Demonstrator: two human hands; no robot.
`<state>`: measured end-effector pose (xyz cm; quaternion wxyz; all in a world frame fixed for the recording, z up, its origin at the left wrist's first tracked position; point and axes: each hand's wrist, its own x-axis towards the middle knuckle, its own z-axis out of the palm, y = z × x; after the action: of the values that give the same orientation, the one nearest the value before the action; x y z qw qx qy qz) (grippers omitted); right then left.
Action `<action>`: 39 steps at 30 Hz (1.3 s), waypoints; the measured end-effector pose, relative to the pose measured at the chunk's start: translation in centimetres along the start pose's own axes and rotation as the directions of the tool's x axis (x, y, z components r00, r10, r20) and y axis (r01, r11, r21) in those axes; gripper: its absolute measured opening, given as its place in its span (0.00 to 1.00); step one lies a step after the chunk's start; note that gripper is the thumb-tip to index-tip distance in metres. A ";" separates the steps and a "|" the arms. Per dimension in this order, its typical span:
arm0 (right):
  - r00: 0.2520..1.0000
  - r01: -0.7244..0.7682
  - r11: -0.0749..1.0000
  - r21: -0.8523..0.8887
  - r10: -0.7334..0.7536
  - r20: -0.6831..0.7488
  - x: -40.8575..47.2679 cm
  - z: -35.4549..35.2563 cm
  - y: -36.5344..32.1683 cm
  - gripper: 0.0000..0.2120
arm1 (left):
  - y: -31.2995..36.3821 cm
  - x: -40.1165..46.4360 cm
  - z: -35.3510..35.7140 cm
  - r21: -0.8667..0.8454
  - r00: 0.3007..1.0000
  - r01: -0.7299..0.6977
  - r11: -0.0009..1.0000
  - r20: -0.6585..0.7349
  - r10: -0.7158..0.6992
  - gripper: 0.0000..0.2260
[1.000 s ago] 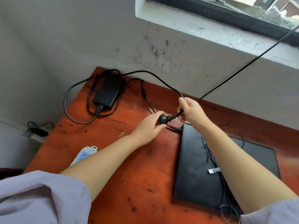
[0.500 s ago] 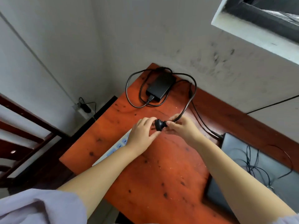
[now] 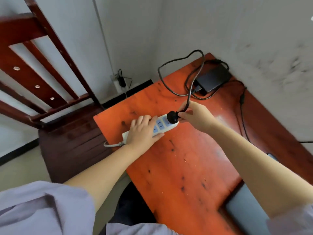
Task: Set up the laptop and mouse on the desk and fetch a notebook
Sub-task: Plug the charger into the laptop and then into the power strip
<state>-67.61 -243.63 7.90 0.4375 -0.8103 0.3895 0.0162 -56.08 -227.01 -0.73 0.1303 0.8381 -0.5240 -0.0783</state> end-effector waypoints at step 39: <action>0.986 0.121 0.901 -0.416 -0.157 -0.052 -0.2 2.7 -2.4 0.12 | 0.2 0.0 -0.1 0.102 1.000 0.006 0.995 -0.011 -0.005 0.29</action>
<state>-65.33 -240.76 7.97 0.2406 -0.9098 0.3367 0.0324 -56.27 -227.07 -0.57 0.0900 0.8454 -0.5243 -0.0476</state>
